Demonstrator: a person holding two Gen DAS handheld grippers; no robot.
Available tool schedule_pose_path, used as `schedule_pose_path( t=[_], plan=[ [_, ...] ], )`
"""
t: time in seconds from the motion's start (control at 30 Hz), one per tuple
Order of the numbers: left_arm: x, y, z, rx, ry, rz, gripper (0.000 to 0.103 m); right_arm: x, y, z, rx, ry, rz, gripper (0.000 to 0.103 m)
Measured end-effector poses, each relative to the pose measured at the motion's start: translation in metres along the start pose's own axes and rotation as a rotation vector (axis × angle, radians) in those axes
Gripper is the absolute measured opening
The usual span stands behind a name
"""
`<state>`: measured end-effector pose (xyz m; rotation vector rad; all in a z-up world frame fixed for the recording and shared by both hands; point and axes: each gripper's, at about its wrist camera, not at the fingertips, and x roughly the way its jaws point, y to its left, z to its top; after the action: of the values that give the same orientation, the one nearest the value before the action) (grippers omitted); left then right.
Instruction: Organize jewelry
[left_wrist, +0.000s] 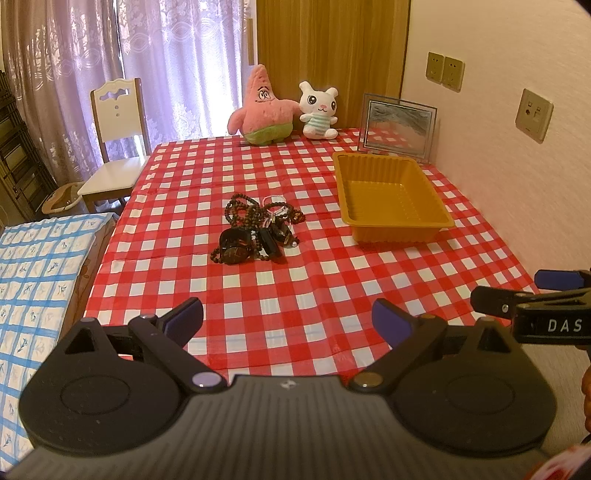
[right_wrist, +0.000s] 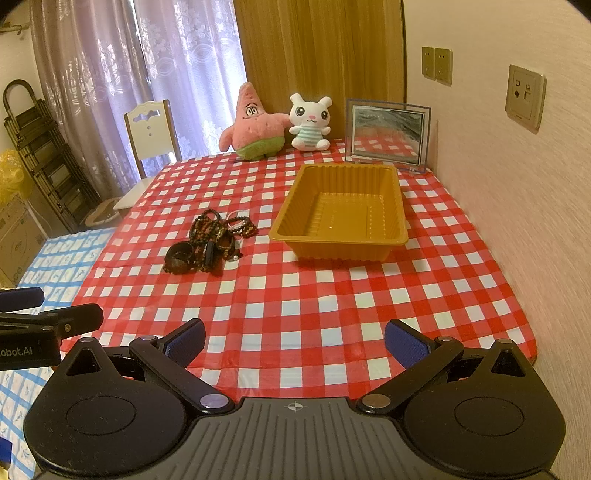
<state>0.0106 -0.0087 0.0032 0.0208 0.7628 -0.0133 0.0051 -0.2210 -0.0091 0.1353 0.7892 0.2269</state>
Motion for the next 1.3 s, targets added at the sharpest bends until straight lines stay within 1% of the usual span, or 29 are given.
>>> schedule_pose_path(
  t=[0.17, 0.43, 0.47, 0.83, 0.87, 1.23, 1.3],
  plan=[
    [0.0023, -0.0024, 0.0034, 0.0, 0.0, 0.0, 0.097, -0.0003, 0.0004, -0.0001, 0.0, -0.001, 0.0, 0.103],
    [-0.0004, 0.0004, -0.0005, -0.001, -0.002, 0.0, 0.097, 0.0004, -0.0005, 0.0025, -0.001, -0.002, 0.001, 0.103],
    [0.0018, -0.0025, 0.0031, -0.001, -0.002, 0.0, 0.097, 0.0005, -0.0002, 0.0024, -0.001, -0.002, 0.001, 0.103],
    [-0.0006, 0.0007, -0.0009, -0.001, -0.003, -0.001, 0.097, 0.0018, 0.0025, 0.0011, 0.0, -0.003, 0.0, 0.103],
    [0.0018, -0.0022, 0.0028, -0.002, -0.002, -0.001, 0.097, 0.0019, 0.0027, 0.0012, -0.001, -0.004, 0.0, 0.103],
    [-0.0007, 0.0007, -0.0011, -0.002, -0.004, -0.002, 0.097, 0.0063, 0.0034, 0.0034, -0.002, -0.004, -0.002, 0.103],
    [0.0012, -0.0022, 0.0027, -0.003, -0.002, -0.002, 0.097, 0.0075, 0.0035, 0.0036, -0.001, -0.005, 0.0, 0.103]
  ],
)
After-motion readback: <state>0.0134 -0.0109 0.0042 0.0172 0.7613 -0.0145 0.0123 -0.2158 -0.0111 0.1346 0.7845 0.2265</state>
